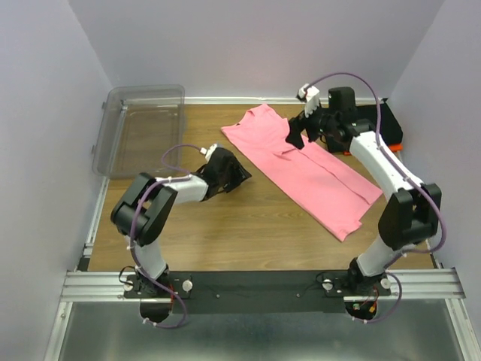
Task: Fold and stack the t-shirts
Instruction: Fold the tshirt
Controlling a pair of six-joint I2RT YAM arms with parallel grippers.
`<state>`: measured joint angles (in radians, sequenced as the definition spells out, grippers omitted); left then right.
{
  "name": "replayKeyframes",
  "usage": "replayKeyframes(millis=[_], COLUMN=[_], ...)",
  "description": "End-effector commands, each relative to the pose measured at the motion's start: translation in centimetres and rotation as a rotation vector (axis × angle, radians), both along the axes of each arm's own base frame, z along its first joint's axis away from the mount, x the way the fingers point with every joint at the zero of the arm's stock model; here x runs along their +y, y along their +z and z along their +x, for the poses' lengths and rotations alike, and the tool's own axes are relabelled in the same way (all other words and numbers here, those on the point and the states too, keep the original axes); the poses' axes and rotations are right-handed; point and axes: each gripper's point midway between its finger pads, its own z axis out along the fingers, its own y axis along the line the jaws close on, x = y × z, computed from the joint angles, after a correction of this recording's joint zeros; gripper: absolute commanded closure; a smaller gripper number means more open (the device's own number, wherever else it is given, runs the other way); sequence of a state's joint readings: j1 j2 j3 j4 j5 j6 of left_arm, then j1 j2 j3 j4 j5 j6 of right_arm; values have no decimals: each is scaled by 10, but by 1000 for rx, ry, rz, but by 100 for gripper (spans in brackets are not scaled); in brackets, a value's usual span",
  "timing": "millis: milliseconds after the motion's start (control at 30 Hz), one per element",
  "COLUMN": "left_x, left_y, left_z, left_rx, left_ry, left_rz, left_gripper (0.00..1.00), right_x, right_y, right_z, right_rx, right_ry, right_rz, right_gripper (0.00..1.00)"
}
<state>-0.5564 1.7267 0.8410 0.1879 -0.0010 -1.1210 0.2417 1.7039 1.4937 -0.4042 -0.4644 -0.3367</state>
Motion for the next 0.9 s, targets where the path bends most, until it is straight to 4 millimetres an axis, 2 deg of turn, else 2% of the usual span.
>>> replayKeyframes(millis=[0, 33, 67, 100, 133, 167, 233, 267, 333, 367, 467, 500, 533, 600, 633, 667, 700, 733, 767, 800, 833, 867], left_x=[-9, -12, -22, -24, -25, -30, -26, -29, -27, -29, -26, -22, -19, -13, -5, 2, 7, 16, 27, 36, 46, 56], left_y=[-22, -28, -22, -29, -44, -39, -56, -52, -62, -59, -60, -58, -61, -58, -57, -63, -62, -53, -59, -58, -47, -51], left_z=[32, 35, 47, 48, 48, 59, 58, 66, 67, 69, 68, 69, 67, 69, 71, 64, 63, 66, 57, 54, 57, 49], left_rx=[78, 97, 88, 105, 137, 119, 163, 150, 173, 166, 158, 152, 149, 132, 128, 136, 133, 115, 124, 121, 92, 105], left_ry=[105, 105, 96, 92, 90, 97, 107, 114, 104, 92, 66, 64, 46, 31, 36, 21, 19, 29, 12, 12, 15, 2], left_rz=[43, 58, 47, 54, 71, 62, 108, 112, 137, 136, 158, 162, 179, 180, 185, 203, 206, 204, 237, 249, 249, 261], left_gripper=[36, 36, 36, 36, 36, 37, 37, 45, 59, 73, 88, 88, 94, 98, 99, 100, 100, 100, 100, 100, 100, 100], right_x=[-9, -10, -11, -14, -16, -16, -16, -16, -18, -20, -24, -24, -24, -24, -24, -24, -24, -24, -25, -25, -25, -24], right_y=[-19, -15, -12, -12, -8, -10, -11, -11, -10, -8, 1, 3, 5, 8, 9, 9, 10, 11, 11, 10, 11, 12], right_z=[-55, -63, -69, -75, -83, -88, -97, -98, -99, -98, -97, -98, -98, -99, -100, -100, -101, -102, -103, -103, -103, -103], right_rx=[48, 40, 37, 39, 28, 37, 48, 51, 51, 47, 27, 26, 25, 20, 20, 19, 18, 14, 14, 16, 12, 13], right_ry=[84, 82, 81, 76, 75, 72, 72, 69, 57, 50, 36, 40, 40, 40, 39, 39, 41, 42, 43, 41, 46, 46], right_rz=[-6, 1, 6, 10, 17, 26, 45, 51, 60, 61, 73, 81, 87, 92, 97, 97, 98, 100, 99, 99, 100, 102], right_gripper=[2, 2, 2, 2, 2, 2, 2, 2, 2, 2, 2, 2, 2, 2, 2, 2, 2, 2, 2, 2, 2, 2])
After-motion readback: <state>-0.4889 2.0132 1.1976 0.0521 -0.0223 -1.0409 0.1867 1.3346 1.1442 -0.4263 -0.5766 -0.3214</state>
